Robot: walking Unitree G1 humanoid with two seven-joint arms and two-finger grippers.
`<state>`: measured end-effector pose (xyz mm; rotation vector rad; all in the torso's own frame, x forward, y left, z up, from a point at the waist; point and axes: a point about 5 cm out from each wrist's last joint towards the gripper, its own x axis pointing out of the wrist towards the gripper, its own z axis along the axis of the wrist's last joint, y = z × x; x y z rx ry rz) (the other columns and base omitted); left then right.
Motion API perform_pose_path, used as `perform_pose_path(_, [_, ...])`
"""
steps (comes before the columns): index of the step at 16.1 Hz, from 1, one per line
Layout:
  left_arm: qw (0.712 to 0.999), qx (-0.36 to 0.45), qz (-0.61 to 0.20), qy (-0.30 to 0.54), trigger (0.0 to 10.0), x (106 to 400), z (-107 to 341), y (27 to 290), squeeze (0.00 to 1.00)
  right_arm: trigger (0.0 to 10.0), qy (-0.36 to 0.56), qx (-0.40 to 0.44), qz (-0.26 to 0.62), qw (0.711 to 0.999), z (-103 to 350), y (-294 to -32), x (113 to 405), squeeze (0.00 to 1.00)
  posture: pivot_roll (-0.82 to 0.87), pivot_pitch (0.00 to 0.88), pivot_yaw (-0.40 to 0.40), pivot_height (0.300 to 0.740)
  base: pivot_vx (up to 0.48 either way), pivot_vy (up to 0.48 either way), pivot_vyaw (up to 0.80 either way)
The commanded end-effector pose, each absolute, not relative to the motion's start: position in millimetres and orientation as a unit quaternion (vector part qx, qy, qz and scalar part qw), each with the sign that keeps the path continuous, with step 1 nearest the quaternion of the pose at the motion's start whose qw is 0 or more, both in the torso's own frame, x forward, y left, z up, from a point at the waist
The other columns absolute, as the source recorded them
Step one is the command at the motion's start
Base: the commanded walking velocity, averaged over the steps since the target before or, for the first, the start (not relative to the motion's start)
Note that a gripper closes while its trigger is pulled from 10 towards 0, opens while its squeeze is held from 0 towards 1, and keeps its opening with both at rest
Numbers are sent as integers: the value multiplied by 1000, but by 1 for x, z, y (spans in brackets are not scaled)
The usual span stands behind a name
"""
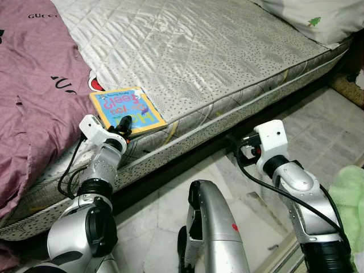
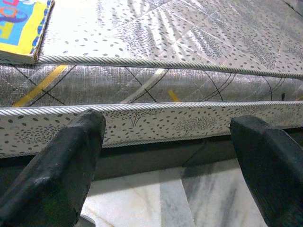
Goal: Clean up the room
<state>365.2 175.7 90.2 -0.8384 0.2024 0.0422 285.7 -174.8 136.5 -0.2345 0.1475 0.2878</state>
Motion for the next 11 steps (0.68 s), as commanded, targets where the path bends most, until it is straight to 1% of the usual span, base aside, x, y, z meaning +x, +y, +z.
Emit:
perform_pose_path(1, [906,-411,14,98,0,368,93,172,0,10000,70,-119,139,981,137,-175,288,0,-276,54,-117,480,0,0,0])
perform_pose_path(8, [907,-409,29,90,0,367,94,182,0,10000,62,-119,148,980,136,-169,296,0,-244,25,-118,480,0,0,0])
perform_pose_path(11, [918,-388,44,64,0,366,98,191,0,10000,54,-105,160,980,135,-156,303,0,-204,5,-111,480,0,0,0])
